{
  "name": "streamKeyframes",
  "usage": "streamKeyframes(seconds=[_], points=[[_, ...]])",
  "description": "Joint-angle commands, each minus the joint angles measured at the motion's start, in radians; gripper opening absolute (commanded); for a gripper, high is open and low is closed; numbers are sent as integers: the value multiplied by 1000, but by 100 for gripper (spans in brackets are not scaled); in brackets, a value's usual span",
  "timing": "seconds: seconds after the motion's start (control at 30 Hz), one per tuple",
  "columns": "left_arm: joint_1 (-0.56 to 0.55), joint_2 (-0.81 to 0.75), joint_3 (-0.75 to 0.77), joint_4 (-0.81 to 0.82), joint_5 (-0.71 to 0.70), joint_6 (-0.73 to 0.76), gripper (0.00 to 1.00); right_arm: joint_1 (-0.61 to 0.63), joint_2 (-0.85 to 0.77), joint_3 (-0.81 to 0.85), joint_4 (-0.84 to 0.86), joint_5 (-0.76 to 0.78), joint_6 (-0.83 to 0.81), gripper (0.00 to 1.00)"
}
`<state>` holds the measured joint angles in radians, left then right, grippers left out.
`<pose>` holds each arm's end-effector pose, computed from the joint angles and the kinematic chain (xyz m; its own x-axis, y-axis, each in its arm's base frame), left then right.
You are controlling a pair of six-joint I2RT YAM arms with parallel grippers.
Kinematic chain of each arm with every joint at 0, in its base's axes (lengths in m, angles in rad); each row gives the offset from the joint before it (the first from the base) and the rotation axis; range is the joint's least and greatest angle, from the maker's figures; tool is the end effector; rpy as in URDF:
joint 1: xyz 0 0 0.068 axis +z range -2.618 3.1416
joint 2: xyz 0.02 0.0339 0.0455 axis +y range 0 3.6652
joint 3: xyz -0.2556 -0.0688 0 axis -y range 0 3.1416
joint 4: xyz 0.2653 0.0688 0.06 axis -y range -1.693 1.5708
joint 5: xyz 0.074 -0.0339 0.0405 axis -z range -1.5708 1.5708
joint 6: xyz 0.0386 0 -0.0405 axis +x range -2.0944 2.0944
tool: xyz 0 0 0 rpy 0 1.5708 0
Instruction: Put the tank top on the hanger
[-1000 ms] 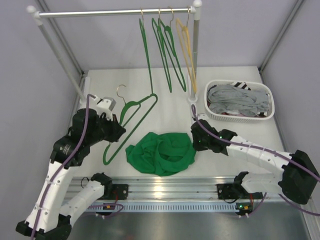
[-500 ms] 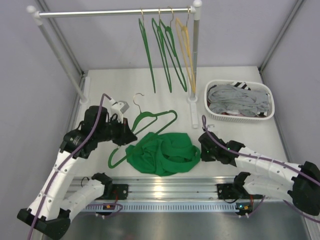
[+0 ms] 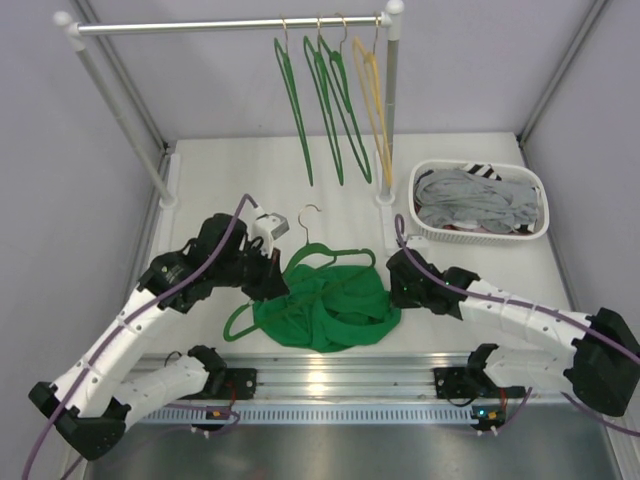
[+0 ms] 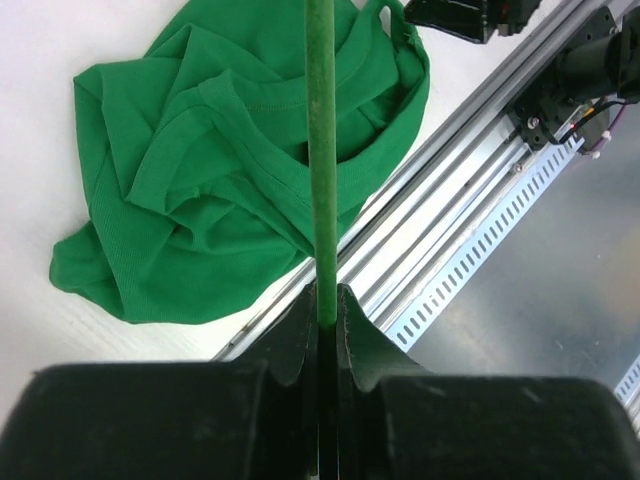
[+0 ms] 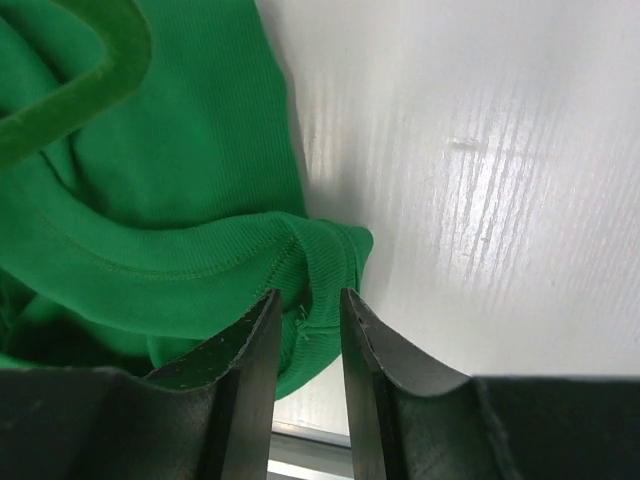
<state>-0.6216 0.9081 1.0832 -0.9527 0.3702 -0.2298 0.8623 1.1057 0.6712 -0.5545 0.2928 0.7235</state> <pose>0.1479 -0.1231 0.3431 -0.7268 0.2594 -0.6360 0.6028 0.6848 -0.4095 0.1596 0.1691 0.1920 -0.8204 0.0167 -0.5715 -0.1077 0.9772 0.1831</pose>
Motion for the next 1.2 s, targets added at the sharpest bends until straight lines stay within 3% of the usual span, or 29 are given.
streamKeyframes(seconds=[0.0, 0.4, 0.63, 0.93, 1.17], points=[[-41, 8, 72, -9, -43, 21, 0, 15, 48, 36, 25, 11, -10, 30], [-150, 66, 81, -27, -68, 44, 0, 15, 68, -5, 51, -4, -16, 24], [-176, 100, 95, -27, -94, 56, 0, 15, 63, -27, 74, -14, -29, 29], [-187, 138, 106, -26, -59, 75, 0, 11, 51, -65, 91, -15, -42, 22], [-193, 161, 139, -41, -37, 92, 0, 1, 26, -84, 99, -20, -50, 8]])
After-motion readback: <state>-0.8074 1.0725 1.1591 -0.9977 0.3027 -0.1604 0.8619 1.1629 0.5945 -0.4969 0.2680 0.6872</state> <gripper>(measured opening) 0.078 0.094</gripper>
